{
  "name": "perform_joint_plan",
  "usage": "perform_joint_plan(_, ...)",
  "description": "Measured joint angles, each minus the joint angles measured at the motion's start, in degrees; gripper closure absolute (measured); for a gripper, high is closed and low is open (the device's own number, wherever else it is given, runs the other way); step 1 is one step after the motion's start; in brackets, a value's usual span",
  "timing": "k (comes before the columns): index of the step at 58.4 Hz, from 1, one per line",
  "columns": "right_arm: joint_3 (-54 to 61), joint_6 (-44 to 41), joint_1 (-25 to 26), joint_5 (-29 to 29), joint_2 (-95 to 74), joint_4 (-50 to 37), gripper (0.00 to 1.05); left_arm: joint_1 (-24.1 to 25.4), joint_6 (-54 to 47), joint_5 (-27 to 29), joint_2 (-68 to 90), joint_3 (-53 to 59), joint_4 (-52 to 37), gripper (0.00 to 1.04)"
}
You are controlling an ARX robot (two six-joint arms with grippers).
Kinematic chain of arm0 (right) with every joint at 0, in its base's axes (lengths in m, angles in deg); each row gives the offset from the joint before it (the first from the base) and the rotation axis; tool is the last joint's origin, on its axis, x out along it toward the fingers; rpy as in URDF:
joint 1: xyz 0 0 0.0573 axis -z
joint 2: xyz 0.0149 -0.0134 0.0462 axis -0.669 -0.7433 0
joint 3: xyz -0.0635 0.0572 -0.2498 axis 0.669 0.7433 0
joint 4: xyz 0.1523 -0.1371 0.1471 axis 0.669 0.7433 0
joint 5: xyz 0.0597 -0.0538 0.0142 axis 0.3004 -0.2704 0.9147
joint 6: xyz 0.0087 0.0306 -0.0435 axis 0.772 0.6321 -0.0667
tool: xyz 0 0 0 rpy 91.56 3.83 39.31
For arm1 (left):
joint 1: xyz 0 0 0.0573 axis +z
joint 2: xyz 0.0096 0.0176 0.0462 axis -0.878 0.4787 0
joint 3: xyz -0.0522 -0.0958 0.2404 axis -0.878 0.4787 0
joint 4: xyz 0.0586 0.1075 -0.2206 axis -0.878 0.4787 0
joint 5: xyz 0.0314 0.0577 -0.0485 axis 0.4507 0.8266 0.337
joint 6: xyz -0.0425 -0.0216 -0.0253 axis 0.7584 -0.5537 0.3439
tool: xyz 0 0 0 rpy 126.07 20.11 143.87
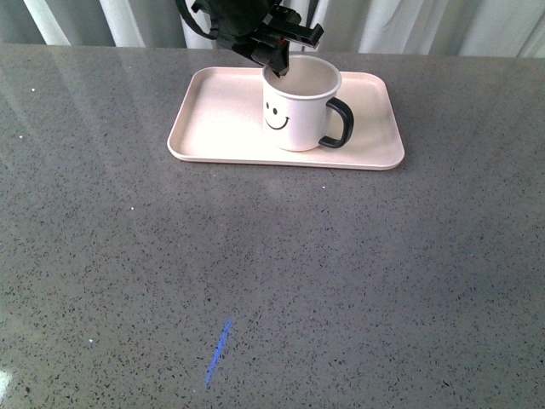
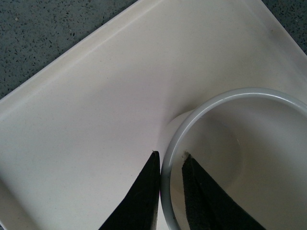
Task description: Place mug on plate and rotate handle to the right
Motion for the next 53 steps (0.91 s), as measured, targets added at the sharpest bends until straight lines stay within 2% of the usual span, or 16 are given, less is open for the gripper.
perform_joint_plan(5,0.0,0.0,0.0,0.0,0.0,0.0,0.09,-0.1,-0.1,0.0,0.0,0.0,0.2,0.86)
perform_joint_plan(15,0.0,0.0,0.0,0.0,0.0,0.0,0.09,-0.1,-0.2,-0.4,-0.2,0.1,-0.5,0.51)
perform_joint_plan(33,0.0,0.0,0.0,0.0,0.0,0.0,0.09,0.5,-0.1,-2.5,-10.8,11.5,-7.1,0.09)
perform_joint_plan(42,0.0,0.0,0.0,0.0,0.0,0.0,0.09,2.1,2.1,-3.7,-20.2,20.6,-13.7,0.09)
perform_joint_plan(50,0.0,0.0,0.0,0.0,0.0,0.0,0.09,5.2,9.5,-3.2,-32.0,35.9,-26.9,0.09)
perform_joint_plan(51,0.0,0.0,0.0,0.0,0.0,0.0,0.09,5.4,10.6,-1.2,-33.6,38.6,-29.8,0.10)
perform_joint_plan(52,0.0,0.0,0.0,-0.1,0.0,0.0,0.09,5.5,12.1,5.7,-36.1,43.6,-37.9,0.15)
perform_joint_plan(53,0.0,0.0,0.0,-0.1,0.0,0.0,0.09,5.5,12.6,8.6,-36.8,45.4,-41.0,0.17)
